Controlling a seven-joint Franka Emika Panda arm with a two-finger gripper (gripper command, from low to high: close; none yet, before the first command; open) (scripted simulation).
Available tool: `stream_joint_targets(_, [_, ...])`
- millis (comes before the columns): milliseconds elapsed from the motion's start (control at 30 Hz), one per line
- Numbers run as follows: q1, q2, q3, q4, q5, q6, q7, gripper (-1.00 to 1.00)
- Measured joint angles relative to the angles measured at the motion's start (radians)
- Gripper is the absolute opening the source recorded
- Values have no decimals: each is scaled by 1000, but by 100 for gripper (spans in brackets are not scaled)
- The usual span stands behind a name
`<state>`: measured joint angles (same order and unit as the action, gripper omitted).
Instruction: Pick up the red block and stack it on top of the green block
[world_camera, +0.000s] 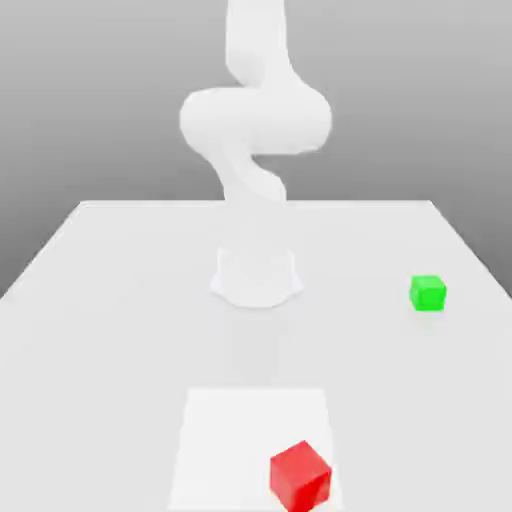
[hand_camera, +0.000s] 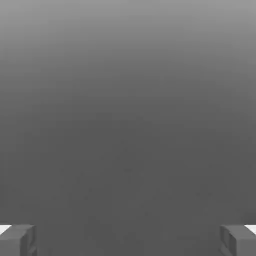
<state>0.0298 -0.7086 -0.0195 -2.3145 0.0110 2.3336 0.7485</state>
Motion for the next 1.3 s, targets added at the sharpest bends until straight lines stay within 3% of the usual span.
stream_joint_targets(533, [126,587,-58,-93,77,215,-335,0])
stream_joint_targets(967, [139,1052,-37,-128,43,453,-475,0])
stream_joint_targets(1000, [135,1086,-32,-123,47,481,-478,-100])
stream_joint_targets(1300, [138,1040,-36,-130,38,441,-472,-100])
